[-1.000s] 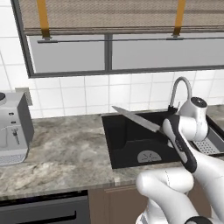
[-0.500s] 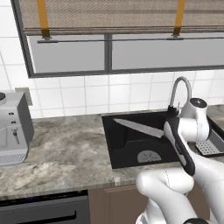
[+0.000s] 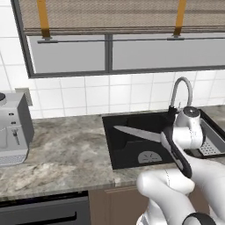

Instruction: Move the cutting board and knife to the sink. Then move spray from the cabinet to the counter.

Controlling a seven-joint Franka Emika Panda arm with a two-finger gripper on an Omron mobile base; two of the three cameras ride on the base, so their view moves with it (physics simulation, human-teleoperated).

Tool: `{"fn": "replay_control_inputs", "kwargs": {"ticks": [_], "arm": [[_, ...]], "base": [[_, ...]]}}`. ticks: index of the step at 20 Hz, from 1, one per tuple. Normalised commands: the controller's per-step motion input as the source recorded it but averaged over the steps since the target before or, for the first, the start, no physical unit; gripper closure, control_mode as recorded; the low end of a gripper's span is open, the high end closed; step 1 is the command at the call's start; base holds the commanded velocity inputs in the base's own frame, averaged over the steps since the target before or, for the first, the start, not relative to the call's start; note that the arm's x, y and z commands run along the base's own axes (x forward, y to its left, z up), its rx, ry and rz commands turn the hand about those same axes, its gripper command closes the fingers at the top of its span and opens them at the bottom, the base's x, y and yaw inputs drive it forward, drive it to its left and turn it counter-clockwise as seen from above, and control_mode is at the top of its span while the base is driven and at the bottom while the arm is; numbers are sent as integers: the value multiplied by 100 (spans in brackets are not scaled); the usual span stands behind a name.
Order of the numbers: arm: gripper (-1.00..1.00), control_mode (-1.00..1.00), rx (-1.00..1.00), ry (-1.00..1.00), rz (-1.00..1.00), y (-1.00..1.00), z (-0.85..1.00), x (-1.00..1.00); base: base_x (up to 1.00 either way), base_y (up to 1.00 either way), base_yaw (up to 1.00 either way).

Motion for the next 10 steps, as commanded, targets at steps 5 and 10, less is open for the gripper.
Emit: {"fn": "replay_control_inputs", "kwargs": {"ticks": [5,10], "arm": [[100,-100,0,4,0,-2,-19,55],[100,-100,0,13,1,-14,-20,43]], "base": [[0,0,0],[0,0,0]]}}
